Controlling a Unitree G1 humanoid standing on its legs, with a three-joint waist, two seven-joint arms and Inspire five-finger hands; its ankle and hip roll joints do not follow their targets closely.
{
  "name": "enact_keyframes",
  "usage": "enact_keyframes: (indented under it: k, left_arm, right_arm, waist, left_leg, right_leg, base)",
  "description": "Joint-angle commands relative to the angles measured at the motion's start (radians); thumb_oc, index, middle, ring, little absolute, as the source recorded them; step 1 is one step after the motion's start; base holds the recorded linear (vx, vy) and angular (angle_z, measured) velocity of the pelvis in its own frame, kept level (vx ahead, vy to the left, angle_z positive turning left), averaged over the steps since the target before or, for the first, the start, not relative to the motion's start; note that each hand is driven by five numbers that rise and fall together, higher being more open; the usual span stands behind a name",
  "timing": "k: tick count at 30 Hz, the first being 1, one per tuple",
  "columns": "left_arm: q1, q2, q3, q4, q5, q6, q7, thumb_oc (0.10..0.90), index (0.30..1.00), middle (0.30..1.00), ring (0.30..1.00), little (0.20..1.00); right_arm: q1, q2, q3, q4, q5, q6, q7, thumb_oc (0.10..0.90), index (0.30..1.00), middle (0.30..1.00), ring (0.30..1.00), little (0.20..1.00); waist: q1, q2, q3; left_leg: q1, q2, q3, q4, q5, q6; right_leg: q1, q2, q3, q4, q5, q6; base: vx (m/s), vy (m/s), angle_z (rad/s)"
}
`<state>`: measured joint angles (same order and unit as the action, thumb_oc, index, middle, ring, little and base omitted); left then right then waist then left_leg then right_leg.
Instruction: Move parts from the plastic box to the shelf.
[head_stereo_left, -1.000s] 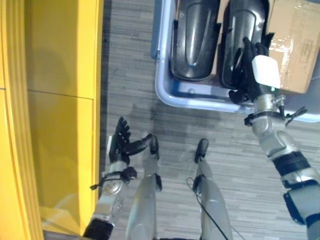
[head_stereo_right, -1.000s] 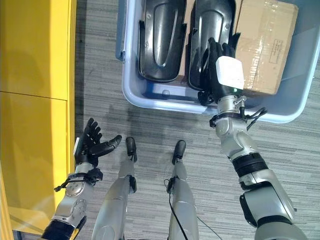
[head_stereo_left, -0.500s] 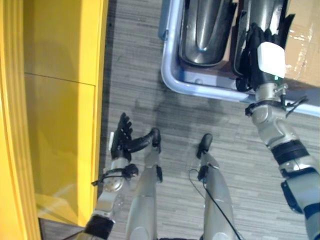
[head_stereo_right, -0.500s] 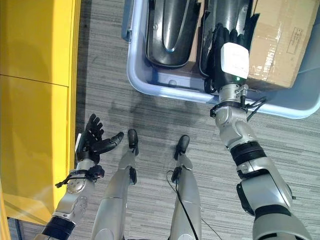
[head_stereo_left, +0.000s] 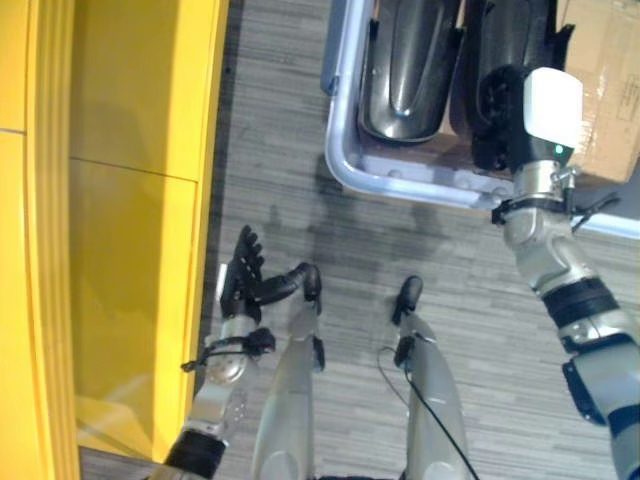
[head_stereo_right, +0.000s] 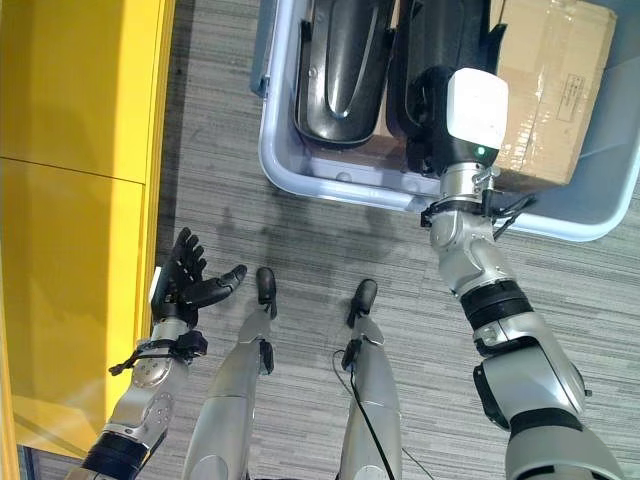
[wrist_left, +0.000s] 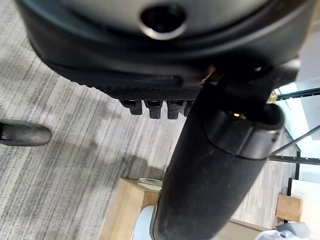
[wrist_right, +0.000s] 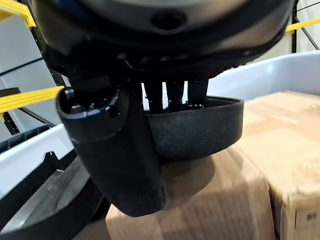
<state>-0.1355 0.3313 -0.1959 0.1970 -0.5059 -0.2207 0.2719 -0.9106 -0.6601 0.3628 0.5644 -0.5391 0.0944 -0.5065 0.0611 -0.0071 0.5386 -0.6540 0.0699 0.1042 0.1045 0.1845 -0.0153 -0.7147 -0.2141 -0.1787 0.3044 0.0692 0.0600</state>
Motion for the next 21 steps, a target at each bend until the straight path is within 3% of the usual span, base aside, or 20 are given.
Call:
enact_keyframes:
  k: [1, 6, 11, 21]
  left_arm:
    - [0.036, 0.014, 0.000, -0.075, -0.005, -0.070, -0.008, 0.900, 1.000, 1.000, 1.000, 1.000]
    - [0.045, 0.008, 0.007, -0.069, 0.009, -0.057, -0.017, 0.900, 1.000, 1.000, 1.000, 1.000]
    - [0.091, -0.001, 0.023, -0.045, 0.033, -0.039, -0.036, 0.900, 1.000, 1.000, 1.000, 1.000]
    - [0.171, 0.015, 0.073, -0.026, 0.064, -0.015, -0.095, 0.900, 1.000, 1.000, 1.000, 1.000]
  right_arm:
    - [0.059, -0.045, 0.007, -0.021, -0.008, -0.009, 0.057, 0.400, 0.300, 0.300, 0.300, 0.300]
    - [0.179, -0.063, -0.071, -0.156, -0.031, -0.026, 0.049, 0.400, 0.300, 0.300, 0.300, 0.300]
    - [0.377, -0.075, -0.175, -0.327, -0.073, -0.059, 0.058, 0.400, 0.300, 0.300, 0.300, 0.300]
    - [0.465, -0.117, -0.264, -0.489, -0.086, -0.123, 0.105, 0.400, 0.300, 0.300, 0.300, 0.300]
  waist:
    - [0.010, 0.017, -0.019]
    - [0.002, 0.005, -0.020]
    - [-0.002, -0.006, -0.100]
    - [-0.019, -0.024, -0.249]
  left_leg:
    - [0.058, 0.032, -0.033, 0.017, -0.071, -0.055]
    - [0.174, 0.032, -0.031, -0.057, -0.040, -0.062]
    - [0.313, 0.032, -0.037, -0.137, -0.024, -0.068]
    - [0.474, 0.039, -0.037, -0.191, -0.036, -0.067]
  right_leg:
    - [0.096, -0.027, -0.013, -0.036, 0.019, 0.077]
    - [0.210, -0.030, -0.032, -0.091, 0.042, 0.087]
    - [0.359, -0.034, -0.060, -0.159, 0.050, 0.103]
    - [0.539, -0.027, -0.079, -0.253, 0.050, 0.117]
  base:
    - [0.00, 0.007, -0.04]
    - [0.01, 0.001, 0.03]
    - [0.08, 0.012, 0.09]
    - [0.08, 0.004, 0.01]
